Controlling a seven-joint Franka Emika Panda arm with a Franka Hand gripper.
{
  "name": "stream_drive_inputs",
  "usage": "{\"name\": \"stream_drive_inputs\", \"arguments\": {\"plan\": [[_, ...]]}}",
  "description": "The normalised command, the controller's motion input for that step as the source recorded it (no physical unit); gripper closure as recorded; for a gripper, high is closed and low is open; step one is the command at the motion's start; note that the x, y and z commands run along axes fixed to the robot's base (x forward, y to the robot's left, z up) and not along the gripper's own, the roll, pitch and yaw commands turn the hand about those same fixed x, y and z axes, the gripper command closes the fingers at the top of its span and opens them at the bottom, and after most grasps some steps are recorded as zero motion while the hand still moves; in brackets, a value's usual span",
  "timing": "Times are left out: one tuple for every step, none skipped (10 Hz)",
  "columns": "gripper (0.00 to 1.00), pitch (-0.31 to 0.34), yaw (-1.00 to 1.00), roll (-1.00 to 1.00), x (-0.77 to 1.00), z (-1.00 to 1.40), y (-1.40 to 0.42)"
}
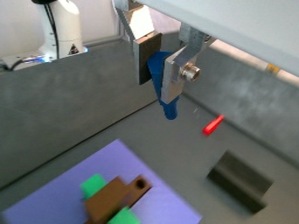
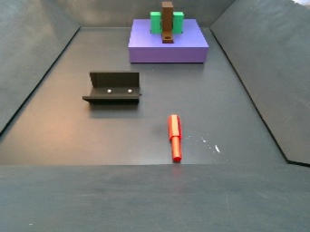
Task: Pick up the blue object. Move up. Place the blue object on the fixture. Regrasp the blue object. Move to above the board. Insert the blue object.
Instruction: Move to above the board, then insert the blue object.
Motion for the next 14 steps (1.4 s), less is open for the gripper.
{"name": "stream_drive_inputs", "arguments": {"plan": [[1.00,0.054,-0.08,-0.82,-0.10,0.01,-0.04],[1.00,0.034,-0.06,-0.66,-0.08,0.01,-0.01],[1.00,0.000,-0.03,-0.35,-0.05,0.00,0.00],[1.00,-0.003,-0.01,-0.26,-0.04,0.00,0.00],[1.00,0.020,0.00,-0.41,0.00,-0.22,-0.13],[1.00,0.050,0.00,-0.43,0.09,-0.16,-0.44],[1.00,0.051,0.00,-0.48,0.01,-0.05,-0.53],[1.00,0.026,-0.03,-0.49,0.00,0.00,-0.57],[1.00,0.009,-0.06,-0.50,0.00,0.00,-0.58],[1.00,0.011,-0.05,-0.50,0.00,0.00,-0.58],[1.00,0.031,0.00,-0.49,0.00,0.00,-0.56],[1.00,0.039,0.00,-0.48,0.02,-0.04,-0.54],[1.00,0.041,0.00,-0.45,0.09,-0.13,-0.49],[1.00,0.000,0.00,-0.24,0.16,-0.58,-0.19]]}}
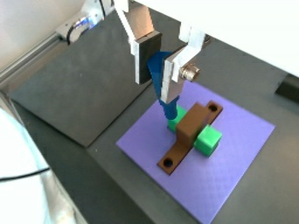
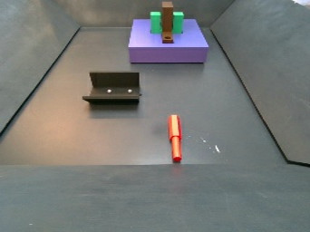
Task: Pick up the blue object. Move up. Place the blue object on the fixture. Regrasp the blue object. Move to above the board. Insert the blue object.
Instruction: Insert the blue object.
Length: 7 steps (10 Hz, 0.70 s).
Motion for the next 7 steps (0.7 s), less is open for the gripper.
{"name": "stream_drive_inputs", "arguments": {"plan": [[1.00,-0.059,-0.12,-0.13,0.06,-0.86,-0.01],[1.00,-0.106,-0.18,-0.15,0.00,-0.82,0.00],[1.00,-0.114,-0.13,-0.22,0.00,-0.68,0.00],[1.00,-0.137,-0.08,-0.31,0.00,-0.47,0.00],[1.00,-0.130,-0.08,-0.39,-0.02,-0.29,-0.08],[1.00,-0.119,-0.07,-0.43,-0.02,-0.22,-0.09],[1.00,-0.053,-0.05,-0.38,0.00,-0.37,0.00]]}}
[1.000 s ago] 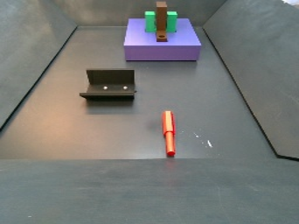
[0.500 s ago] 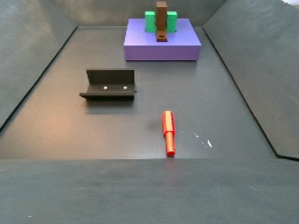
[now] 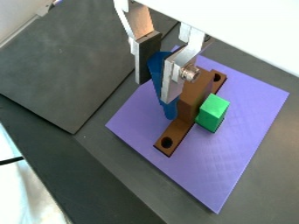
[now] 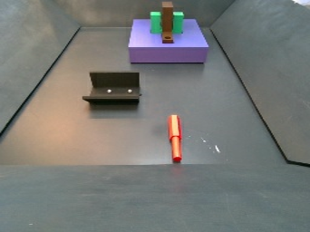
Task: Pick up the blue object. Move up. Place the blue object on the fixture. Regrasp the blue object. Move to above the board. Insert the blue object.
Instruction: Insert the blue object.
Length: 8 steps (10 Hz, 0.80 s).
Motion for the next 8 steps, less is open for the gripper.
{"name": "stream_drive_inputs", "arguments": {"plan": [[1.00,-0.041,-0.07,-0.38,-0.04,-0.37,0.00],[1.00,-0.051,-0.08,-0.39,-0.03,-0.36,0.00],[1.00,-0.074,-0.09,-0.37,-0.01,-0.40,0.00],[1.00,-0.096,-0.06,-0.36,0.00,-0.42,0.01],[1.00,-0.084,-0.03,-0.32,0.00,-0.49,0.07],[1.00,-0.066,0.00,-0.34,0.00,-0.45,0.03],[1.00,-0.033,0.05,-0.19,-0.10,-0.68,-0.13],[1.00,-0.043,0.15,-0.19,-0.21,-0.50,-0.19]]}}
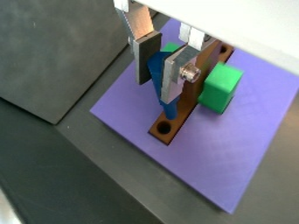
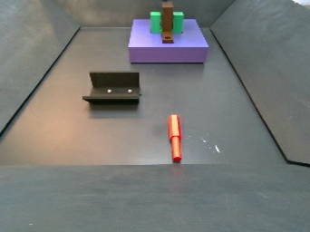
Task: Pick up the blue object. Move up. Place the blue object on the fixture. Regrasp the blue object. Move to above the board. Insert the blue object.
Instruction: Insert the blue object.
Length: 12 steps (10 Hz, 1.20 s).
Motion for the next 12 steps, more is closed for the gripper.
{"name": "stream_drive_inputs", "arguments": {"plan": [[1.00,0.000,0.15,-0.09,-0.09,-0.35,-0.24],[1.00,0.000,0.12,-0.03,0.00,-0.31,-0.15],[1.00,0.024,0.03,0.00,0.00,-0.14,-0.17],[1.00,0.049,0.00,0.00,0.07,-0.10,-0.12],[1.00,0.091,0.00,0.00,0.16,-0.12,-0.02],[1.00,0.124,0.00,0.00,0.27,-0.13,0.00],[1.00,0.100,0.00,0.00,0.22,-0.17,0.00],[1.00,0.080,0.00,0.00,0.11,-0.23,0.09],[1.00,0.053,0.01,0.00,0.01,-0.27,0.26],[1.00,0.000,0.00,0.08,0.00,-0.25,0.14],[1.00,0.000,0.00,0.00,0.01,-0.36,0.00],[1.00,-0.021,0.00,-0.14,0.06,-0.55,0.00]]}}
